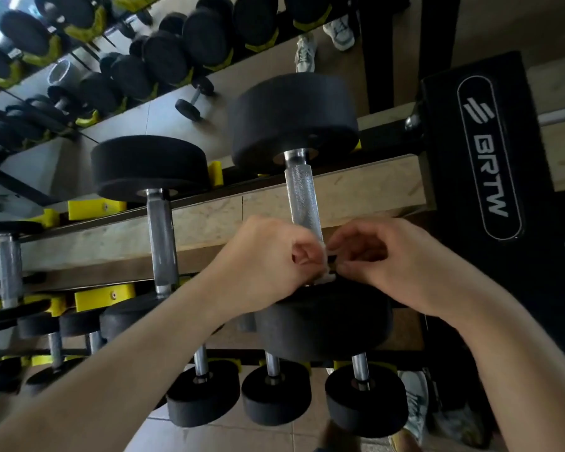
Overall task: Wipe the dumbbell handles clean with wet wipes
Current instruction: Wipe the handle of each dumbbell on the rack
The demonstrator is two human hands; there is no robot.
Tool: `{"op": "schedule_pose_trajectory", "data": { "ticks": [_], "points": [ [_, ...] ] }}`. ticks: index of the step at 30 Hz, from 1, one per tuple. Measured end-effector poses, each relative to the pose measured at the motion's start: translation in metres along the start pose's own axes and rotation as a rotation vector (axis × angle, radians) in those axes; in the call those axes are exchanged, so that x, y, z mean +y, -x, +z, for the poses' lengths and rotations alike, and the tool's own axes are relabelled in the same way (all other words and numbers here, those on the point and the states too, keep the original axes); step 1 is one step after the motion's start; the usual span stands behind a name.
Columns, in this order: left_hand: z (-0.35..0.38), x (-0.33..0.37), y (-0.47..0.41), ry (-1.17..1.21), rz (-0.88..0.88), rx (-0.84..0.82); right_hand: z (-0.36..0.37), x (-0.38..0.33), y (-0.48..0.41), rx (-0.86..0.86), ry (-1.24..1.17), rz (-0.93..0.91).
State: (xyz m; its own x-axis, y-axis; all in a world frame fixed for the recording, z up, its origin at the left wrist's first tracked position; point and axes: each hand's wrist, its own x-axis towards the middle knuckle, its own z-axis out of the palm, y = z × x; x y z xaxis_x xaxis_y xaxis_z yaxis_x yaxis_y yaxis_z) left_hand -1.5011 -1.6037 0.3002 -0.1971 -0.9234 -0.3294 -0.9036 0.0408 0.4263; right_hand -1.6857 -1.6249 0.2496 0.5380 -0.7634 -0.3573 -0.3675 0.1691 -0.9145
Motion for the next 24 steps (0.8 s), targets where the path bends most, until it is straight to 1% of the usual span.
{"op": "schedule_pose_trajectory", "data": {
  "ticks": [2, 3, 4, 6, 7, 9, 11, 12, 14, 15, 16, 17, 18, 20, 21, 23, 24],
  "points": [
    [-0.005, -0.015, 0.006, -0.063, -0.071, -0.075, 0.004, -0.003, -0.004, -0.042, 0.026, 0.004],
    [-0.006, -0.021, 0.01, -0.064, -0.12, -0.084, 0.006, -0.007, -0.007, -0.058, 0.047, 0.001],
    [-0.005, -0.023, 0.013, 0.018, -0.162, -0.062, 0.009, -0.01, -0.009, -0.066, 0.067, -0.001],
    [-0.001, -0.015, 0.014, 0.255, -0.162, 0.011, 0.009, -0.012, -0.01, -0.051, 0.083, -0.008],
    [0.002, -0.01, 0.011, 0.3, -0.136, 0.025, 0.009, -0.011, -0.009, -0.037, 0.076, -0.006],
    [0.007, -0.007, 0.009, 0.282, -0.121, 0.032, 0.009, -0.01, -0.007, -0.008, 0.045, 0.006],
    [0.009, -0.019, 0.009, 0.275, -0.161, 0.022, 0.011, -0.013, -0.007, 0.009, 0.058, 0.024],
    [0.01, -0.026, 0.012, 0.302, -0.211, 0.016, 0.014, -0.017, -0.008, 0.008, 0.146, 0.021],
    [0.009, -0.031, 0.015, 0.417, -0.312, 0.015, 0.019, -0.029, -0.012, 0.021, 0.409, -0.011],
    [0.009, -0.029, 0.015, 0.471, -0.318, 0.008, 0.019, -0.034, -0.013, 0.039, 0.49, -0.027],
    [0.009, -0.025, 0.014, 0.522, -0.294, 0.007, 0.018, -0.037, -0.014, 0.046, 0.512, -0.04],
    [0.009, -0.021, 0.013, 0.588, -0.248, 0.012, 0.016, -0.036, -0.014, 0.038, 0.485, -0.058],
    [0.008, -0.017, 0.012, 0.687, -0.196, 0.02, 0.014, -0.034, -0.014, 0.024, 0.408, -0.074],
    [0.005, -0.012, 0.013, 0.914, -0.14, 0.045, 0.015, -0.029, -0.01, 0.024, 0.199, -0.076],
    [0.005, -0.012, 0.014, 0.964, -0.134, 0.064, 0.016, -0.026, -0.008, 0.046, 0.109, -0.054],
    [0.007, -0.016, 0.014, 0.946, -0.156, 0.129, 0.017, -0.021, -0.006, 0.086, -0.046, 0.032],
    [0.01, -0.018, 0.014, 0.898, -0.169, 0.17, 0.017, -0.018, -0.006, 0.105, -0.118, 0.086]
  ]
}}
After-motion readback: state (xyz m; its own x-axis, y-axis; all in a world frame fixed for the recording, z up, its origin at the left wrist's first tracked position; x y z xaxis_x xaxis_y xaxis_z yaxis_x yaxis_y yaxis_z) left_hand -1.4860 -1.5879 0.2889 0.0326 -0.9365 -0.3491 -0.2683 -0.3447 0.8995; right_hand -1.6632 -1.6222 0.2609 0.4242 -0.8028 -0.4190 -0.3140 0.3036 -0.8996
